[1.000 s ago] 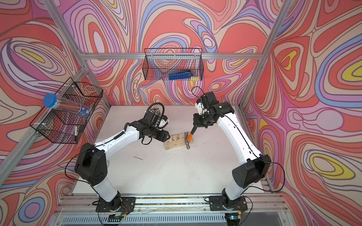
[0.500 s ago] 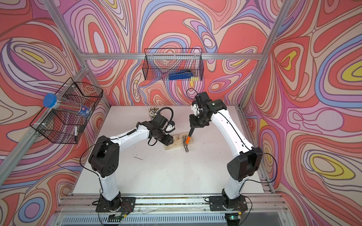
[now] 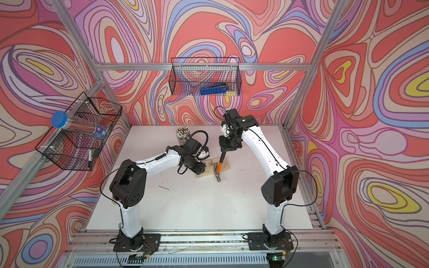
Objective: Use a claw hammer to pull out a nail
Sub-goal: Remove the nail from the mounting plate.
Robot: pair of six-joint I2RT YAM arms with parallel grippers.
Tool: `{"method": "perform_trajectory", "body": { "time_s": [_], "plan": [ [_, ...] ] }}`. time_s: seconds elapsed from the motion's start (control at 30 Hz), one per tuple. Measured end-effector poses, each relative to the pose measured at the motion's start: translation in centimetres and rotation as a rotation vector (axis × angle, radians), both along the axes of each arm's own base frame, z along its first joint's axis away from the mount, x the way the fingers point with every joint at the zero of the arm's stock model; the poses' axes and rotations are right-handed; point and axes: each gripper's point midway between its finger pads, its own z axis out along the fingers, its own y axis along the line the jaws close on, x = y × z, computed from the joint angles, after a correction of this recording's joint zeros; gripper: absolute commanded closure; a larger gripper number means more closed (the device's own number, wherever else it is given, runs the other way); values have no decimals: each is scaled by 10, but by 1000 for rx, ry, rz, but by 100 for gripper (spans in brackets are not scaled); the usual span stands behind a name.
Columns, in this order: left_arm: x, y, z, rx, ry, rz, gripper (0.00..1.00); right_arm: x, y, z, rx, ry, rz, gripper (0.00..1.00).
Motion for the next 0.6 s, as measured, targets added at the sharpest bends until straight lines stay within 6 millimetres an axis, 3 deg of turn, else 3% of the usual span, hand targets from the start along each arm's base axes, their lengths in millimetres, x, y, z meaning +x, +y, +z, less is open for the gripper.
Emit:
{"method": "perform_trajectory", "body": {
  "time_s": [0.6],
  "plan": [
    [1, 1, -2, -12, -29, 3, 43, 12, 14, -4, -27, 0, 28, 100]
  ]
}}
